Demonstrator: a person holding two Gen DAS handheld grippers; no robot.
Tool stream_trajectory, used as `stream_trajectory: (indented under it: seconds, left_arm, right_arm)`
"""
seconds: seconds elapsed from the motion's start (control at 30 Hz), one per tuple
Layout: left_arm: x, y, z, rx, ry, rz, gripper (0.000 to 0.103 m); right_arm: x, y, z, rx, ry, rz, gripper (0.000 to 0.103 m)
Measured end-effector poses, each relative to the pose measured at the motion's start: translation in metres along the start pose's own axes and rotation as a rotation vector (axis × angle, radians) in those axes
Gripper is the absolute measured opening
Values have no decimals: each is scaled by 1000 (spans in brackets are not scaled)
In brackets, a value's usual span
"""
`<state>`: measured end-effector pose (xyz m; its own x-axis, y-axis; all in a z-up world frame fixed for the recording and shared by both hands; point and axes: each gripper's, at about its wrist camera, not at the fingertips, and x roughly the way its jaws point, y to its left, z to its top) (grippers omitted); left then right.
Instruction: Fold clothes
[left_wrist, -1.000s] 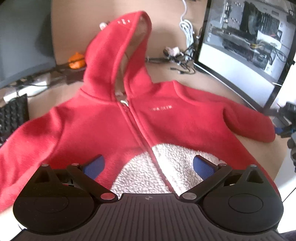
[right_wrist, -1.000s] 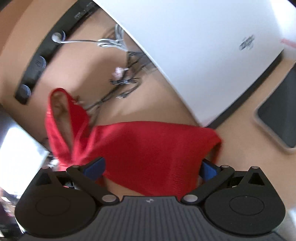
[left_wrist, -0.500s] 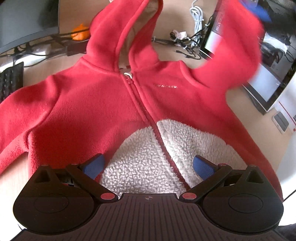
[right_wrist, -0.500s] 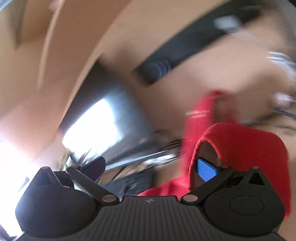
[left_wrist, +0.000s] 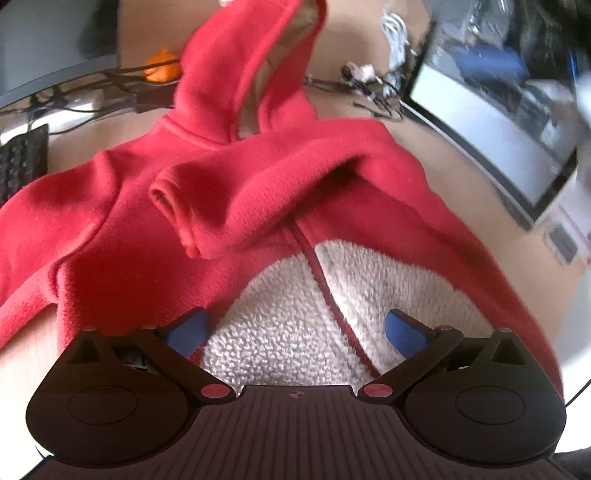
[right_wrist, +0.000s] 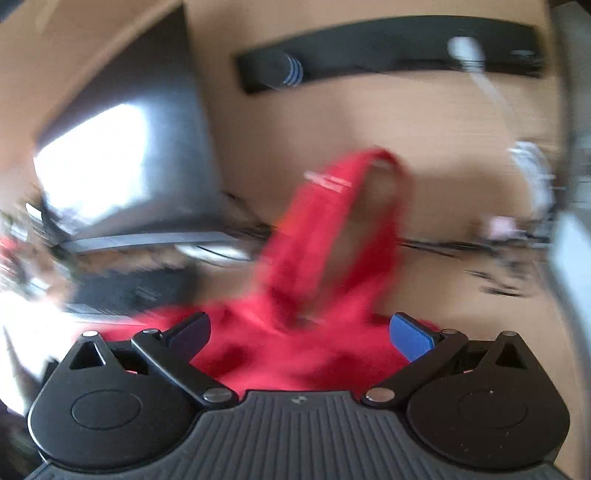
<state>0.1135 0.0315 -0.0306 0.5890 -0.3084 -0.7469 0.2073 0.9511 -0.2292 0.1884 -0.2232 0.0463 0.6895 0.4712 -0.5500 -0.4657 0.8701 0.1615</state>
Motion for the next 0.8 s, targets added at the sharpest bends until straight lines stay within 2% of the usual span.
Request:
stream_trajectory:
  seconds: [0.07,0.13,0.2,0.27,0.33,0.43,0.53,0.57,0.6,0.67,0.7,0.73,0.8]
  left_arm:
    - [-9,6,6,-45,-32,-21,103]
    - [-21,13,17,-71,-96,-17,103]
    - [-27,21,30,-91,-156,38,103]
    - [-25,31,43,-130,-180,101,102]
    - [-19,42,52,-188,-158,114,95]
    - [-4,49,56,-247,-78,58,90]
    - [17,41,57,-199,-37,124,86]
    - [24,38,58,-178,-29,150,82]
    - [30,36,60,-162,-23,163,69]
    - [34,27,64,-99,-36,194,61]
    - [34,22,65,-60,-48,211,48]
    - [33,16,67,-20,-61,228,40]
    - [31,6,71,50,-87,257,32]
  right_arm:
    - [-6,-9,-18,-62,23,-97,103]
    - [-9,-12,-36,-119,58,-167,103]
    - [-7,-13,-50,-153,93,-192,103]
    - [0,-11,-61,-199,123,-232,103]
    - [7,-3,-67,-266,136,-262,103]
    - [17,7,-72,-328,139,-252,103]
    - [38,9,-71,-340,152,-229,103]
    - [47,10,-70,-341,159,-223,103]
    - [56,9,-70,-346,168,-221,103]
    - [72,11,-71,-369,182,-234,103]
    - [79,11,-72,-384,186,-244,103]
    - [85,12,-73,-394,188,-252,103]
    - [93,11,-75,-399,194,-262,103]
